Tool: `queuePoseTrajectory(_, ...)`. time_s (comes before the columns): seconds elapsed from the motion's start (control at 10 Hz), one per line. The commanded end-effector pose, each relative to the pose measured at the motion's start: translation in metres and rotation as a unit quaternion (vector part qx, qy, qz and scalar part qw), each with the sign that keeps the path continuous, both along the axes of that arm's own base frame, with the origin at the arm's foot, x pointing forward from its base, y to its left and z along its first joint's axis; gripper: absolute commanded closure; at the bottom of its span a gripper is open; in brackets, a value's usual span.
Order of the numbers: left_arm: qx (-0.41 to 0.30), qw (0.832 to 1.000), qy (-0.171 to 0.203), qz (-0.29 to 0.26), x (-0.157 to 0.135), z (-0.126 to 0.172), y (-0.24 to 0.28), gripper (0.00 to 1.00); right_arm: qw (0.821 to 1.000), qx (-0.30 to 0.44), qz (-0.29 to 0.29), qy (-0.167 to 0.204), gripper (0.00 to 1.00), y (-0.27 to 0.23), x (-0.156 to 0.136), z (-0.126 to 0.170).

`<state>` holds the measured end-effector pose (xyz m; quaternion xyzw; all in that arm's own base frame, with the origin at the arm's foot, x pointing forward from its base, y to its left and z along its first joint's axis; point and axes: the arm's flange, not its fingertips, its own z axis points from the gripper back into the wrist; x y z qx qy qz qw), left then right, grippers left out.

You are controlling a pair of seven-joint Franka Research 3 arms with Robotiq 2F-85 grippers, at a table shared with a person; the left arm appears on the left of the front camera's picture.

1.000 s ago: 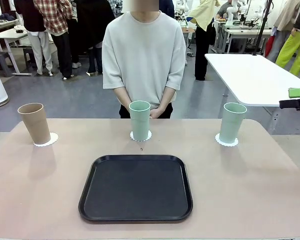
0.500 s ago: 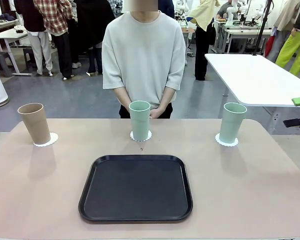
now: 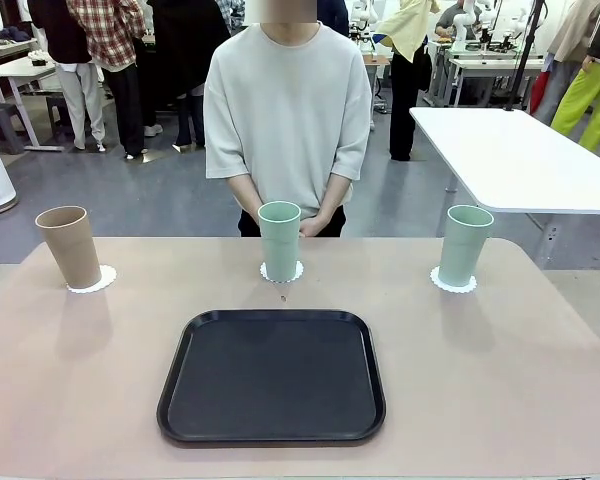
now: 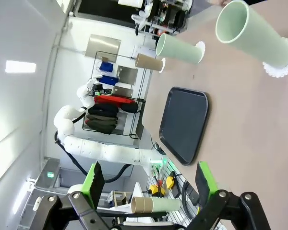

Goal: Place coasters on the table and set cups on them.
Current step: Take one Reusable plastic cup from the Flat Tray and place it on a coaster set by the human.

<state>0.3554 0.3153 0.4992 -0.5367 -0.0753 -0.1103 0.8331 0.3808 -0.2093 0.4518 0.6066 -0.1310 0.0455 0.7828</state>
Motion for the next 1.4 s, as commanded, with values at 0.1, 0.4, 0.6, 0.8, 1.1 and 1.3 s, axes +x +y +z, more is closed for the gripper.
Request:
queuePoseTrajectory(0.1,-0.002,1.0,-0.001,-0.001,-0.0021,0.0023,-0.0007,0.0,1.0,-0.004,0.006,0.004,0.0,0.0045,0.0012,-0.0022)
queuePoseTrajectory(0.4,-0.002,1.0,-0.001,-0.001,-0.0021,0.0023,-0.0007,0.0,1.0,-0.004,0.006,0.004,0.0,0.0045,0.0012,-0.0022)
queuePoseTrajectory(0.6,-0.002,1.0,-0.001,-0.001,-0.0021,0.0023,-0.0007,0.0,1.0,-0.004,0.006,0.004,0.0,0.0045,0.0012,-0.0022)
queuePoseTrajectory(0.8,-0.002,1.0,-0.001,-0.001,-0.0021,0.0023,-0.0007,0.0,1.0,-0.004,0.006,0.004,0.0,0.0045,0.0012,-0.0022)
queuePoseTrajectory(1.1,-0.002,1.0,-0.001,-0.001,-0.0021,0.0023,-0.0007,0.0,1.0,-0.004,0.006,0.004,0.0,0.0045,0.0012,-0.0022)
queuePoseTrajectory(1.3,-0.002,1.0,-0.001,-0.001,-0.0021,0.0023,-0.0007,0.0,1.0,-0.004,0.006,0.004,0.0,0.0045,0.0012,-0.0022)
